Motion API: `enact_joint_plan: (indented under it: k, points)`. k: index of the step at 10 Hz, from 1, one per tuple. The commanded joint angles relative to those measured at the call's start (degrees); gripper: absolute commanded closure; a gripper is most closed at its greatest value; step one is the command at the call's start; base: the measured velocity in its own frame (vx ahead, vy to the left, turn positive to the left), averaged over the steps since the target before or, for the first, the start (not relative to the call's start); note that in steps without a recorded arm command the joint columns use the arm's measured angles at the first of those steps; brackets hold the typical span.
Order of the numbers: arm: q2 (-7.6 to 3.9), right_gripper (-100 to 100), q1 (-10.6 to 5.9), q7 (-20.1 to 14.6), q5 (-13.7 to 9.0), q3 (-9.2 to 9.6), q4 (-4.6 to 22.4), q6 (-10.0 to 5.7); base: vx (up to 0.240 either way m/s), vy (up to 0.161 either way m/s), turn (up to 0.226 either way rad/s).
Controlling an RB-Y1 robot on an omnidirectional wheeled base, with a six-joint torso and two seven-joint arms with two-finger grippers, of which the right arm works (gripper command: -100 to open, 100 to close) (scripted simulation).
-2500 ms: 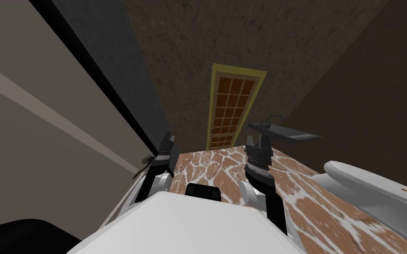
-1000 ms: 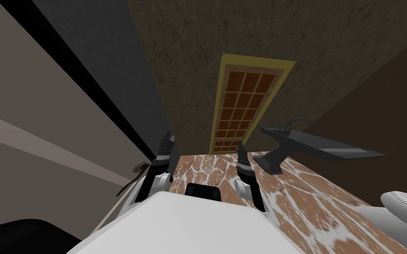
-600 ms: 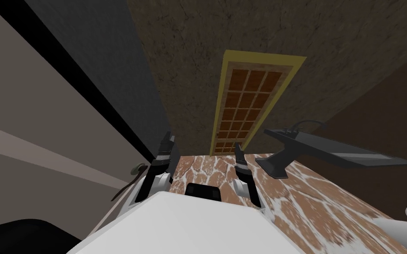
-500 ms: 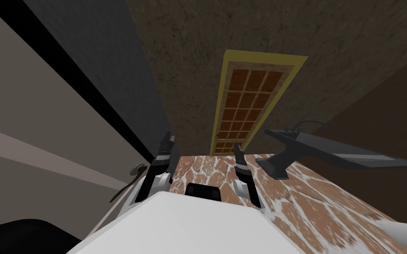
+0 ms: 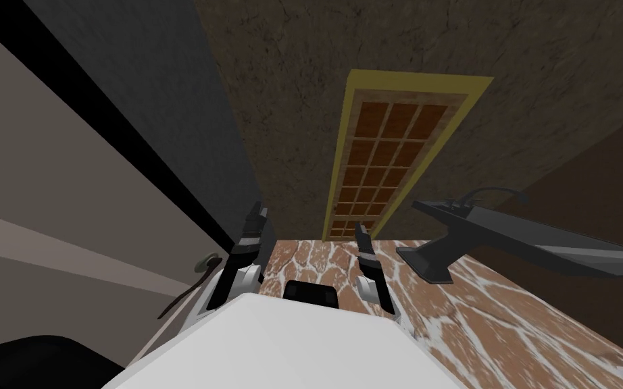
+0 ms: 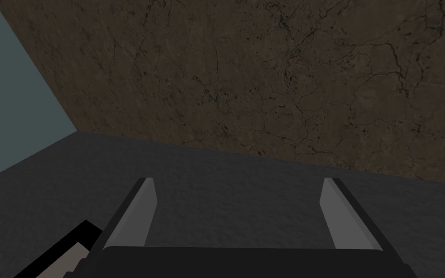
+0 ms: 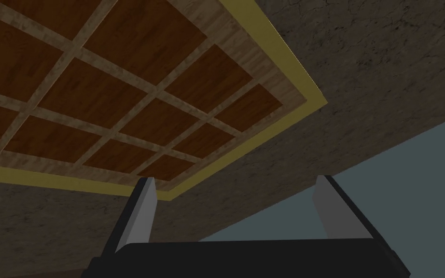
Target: Pull the door open
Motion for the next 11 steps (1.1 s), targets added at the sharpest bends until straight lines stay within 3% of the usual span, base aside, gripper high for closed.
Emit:
enact_joint_plan:
  k: [1,8,10,11]
  points:
    - [-0.37,-100,-0.97,2.67,-0.13,-0.1,2.86,-0.76,0.07,-0.008,0.093]
    - [-1.33,-100,-3.52,9.39,-0.47,-0.38,12.21,-2.11,0.066,-0.013,0.05]
    - [-1.8,-100,-4.8,12.75,-0.64,-0.52,16.01,-2.78,0.056,-0.016,0.063]
    - [-1.8,-100,-4.8,12.75,-0.64,-0.52,16.51,-2.78,0.052,-0.024,0.03]
